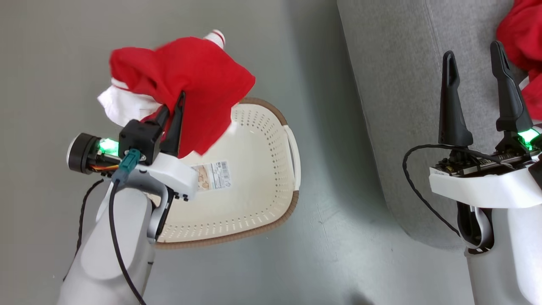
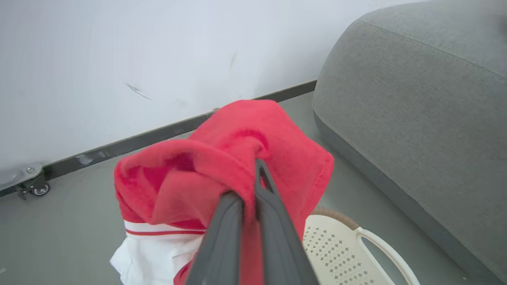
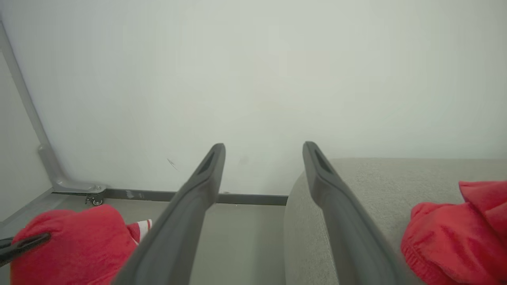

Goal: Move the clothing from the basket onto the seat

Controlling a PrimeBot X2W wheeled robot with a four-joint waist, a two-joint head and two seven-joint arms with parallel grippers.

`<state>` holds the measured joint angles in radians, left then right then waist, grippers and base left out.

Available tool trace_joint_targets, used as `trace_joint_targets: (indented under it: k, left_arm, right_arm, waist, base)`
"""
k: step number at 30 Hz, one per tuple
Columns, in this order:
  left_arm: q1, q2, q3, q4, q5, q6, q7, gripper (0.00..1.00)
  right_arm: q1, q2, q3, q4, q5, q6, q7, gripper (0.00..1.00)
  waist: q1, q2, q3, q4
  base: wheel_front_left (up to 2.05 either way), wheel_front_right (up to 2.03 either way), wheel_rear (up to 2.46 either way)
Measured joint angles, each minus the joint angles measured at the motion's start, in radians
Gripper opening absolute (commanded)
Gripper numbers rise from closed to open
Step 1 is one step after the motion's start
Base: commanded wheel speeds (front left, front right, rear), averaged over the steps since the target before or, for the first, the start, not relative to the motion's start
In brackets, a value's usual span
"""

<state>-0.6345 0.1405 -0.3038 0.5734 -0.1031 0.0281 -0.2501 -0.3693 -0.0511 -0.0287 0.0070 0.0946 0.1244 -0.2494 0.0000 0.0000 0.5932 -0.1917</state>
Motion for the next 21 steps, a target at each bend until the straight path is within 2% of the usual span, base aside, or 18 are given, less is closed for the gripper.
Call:
trace_joint_targets:
  k: [7, 21]
  left_arm:
    - [0.062, -0.009, 0.021, -0.071, -0.018, 0.021, -0.001, 0.00]
    - [0.166, -0.013, 0.041, -0.175, -0.044, 0.034, -0.001, 0.00]
  right_arm:
    - [0.005, -0.008, 0.000, 0.020, -0.009, 0.000, 0.000, 1.00]
    - [0.053, -0.017, 0.001, 0.056, -0.030, 0.000, 0.000, 1.00]
  waist:
    - [0.0000, 0.0000, -0.060, 0.026]
    - [0.0000, 0.0000, -0.184, 0.073]
  base:
    - [0.00, 0.00, 0.00]
    - [0.00, 0.00, 0.00]
